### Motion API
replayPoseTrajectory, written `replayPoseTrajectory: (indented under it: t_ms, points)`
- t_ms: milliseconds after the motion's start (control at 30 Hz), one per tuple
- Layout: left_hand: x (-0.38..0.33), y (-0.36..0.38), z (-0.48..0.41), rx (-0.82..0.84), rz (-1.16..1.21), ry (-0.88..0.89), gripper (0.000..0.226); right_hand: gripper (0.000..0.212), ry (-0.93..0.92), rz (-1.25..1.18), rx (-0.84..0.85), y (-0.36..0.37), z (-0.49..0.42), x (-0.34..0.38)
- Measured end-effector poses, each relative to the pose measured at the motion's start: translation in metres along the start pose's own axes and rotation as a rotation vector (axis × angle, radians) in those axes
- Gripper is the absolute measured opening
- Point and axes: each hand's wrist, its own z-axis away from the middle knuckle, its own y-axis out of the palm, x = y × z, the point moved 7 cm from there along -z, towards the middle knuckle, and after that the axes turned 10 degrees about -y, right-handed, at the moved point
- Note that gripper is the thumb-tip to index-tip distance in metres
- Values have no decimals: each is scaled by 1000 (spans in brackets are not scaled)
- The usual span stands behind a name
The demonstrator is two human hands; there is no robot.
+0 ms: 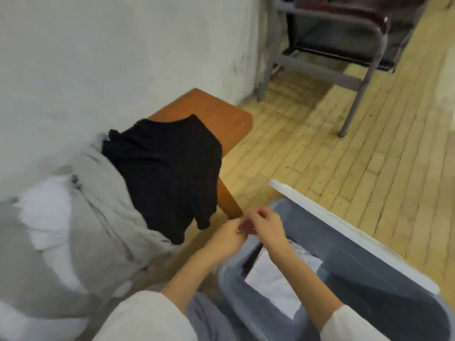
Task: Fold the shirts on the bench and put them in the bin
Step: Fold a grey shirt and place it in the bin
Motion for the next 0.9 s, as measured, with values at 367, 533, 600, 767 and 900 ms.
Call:
replayPoseTrajectory:
  t_ms: [367, 533, 600, 767, 900]
  points:
    - [143, -220, 273, -740, 325, -51, 21, 13, -249, 123, 717, 283, 188, 179]
    - [245, -252, 375, -886, 439, -196, 28, 13, -278, 259, 916, 382, 274, 179]
    - [289, -258, 417, -986, 448, -297, 30, 13, -297, 355, 960, 416, 304, 172]
    - [366, -257, 483, -1156, 433, -519, 30, 13, -275, 481, 987, 476, 346, 155]
    - [405, -270, 515, -1297, 378, -670, 36, 11, -259, 497, 1060, 519, 374, 151]
